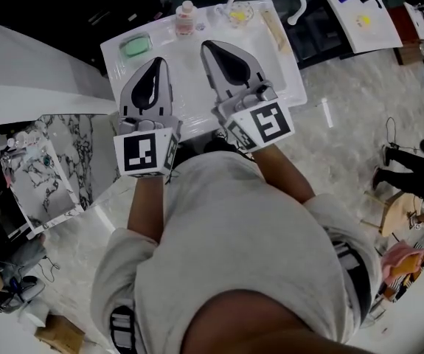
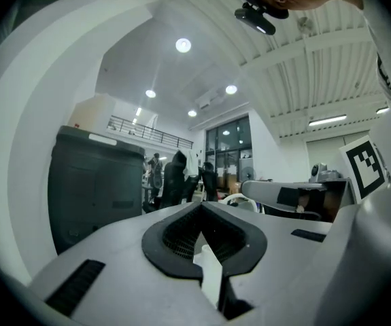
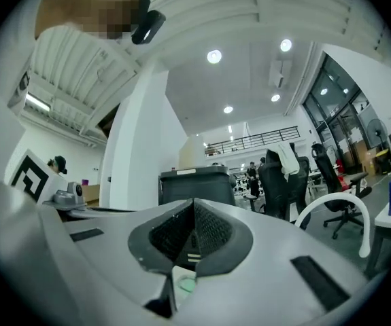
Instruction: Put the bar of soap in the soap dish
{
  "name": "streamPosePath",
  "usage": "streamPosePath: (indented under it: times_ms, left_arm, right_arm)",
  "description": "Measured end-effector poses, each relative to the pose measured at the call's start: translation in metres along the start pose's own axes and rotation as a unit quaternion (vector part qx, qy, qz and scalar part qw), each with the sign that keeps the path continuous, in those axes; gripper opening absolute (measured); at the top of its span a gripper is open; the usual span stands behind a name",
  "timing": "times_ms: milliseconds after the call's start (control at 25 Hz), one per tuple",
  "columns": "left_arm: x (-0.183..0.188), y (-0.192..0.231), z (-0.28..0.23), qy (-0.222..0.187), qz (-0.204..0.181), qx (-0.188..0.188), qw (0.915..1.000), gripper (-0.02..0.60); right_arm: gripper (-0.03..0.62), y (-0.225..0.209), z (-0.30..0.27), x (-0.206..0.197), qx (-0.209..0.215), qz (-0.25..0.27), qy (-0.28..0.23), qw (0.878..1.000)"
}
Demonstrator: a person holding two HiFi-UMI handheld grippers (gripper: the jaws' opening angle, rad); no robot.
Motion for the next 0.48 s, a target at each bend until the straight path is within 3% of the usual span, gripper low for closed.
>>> streamPosePath:
  times_ms: [240,480]
  left_arm:
    - [0.033,-0.006,0.001,-0.033,-0.001,0.017,0.9993,0.017]
    - [0.031,-0.009,-0.001,-0.026,-0.009,0.020,0.9994,0.017]
  right_arm:
    - [0.000,-0.008,0.009,0.032,0.019,-0.024,-0.043,0.999]
    - [0.000,-0.014,0.012,0.035,0.029,-0.032,-0.049,0.998]
Point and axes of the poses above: the fingertips, and each gripper's own axes: z backward along the fingers, y to its left, x out of its top, the point moved 3 cm from there along z, backward along the fingers, and after that the axes turned 4 degrees about -z, right-handed, at the moved point
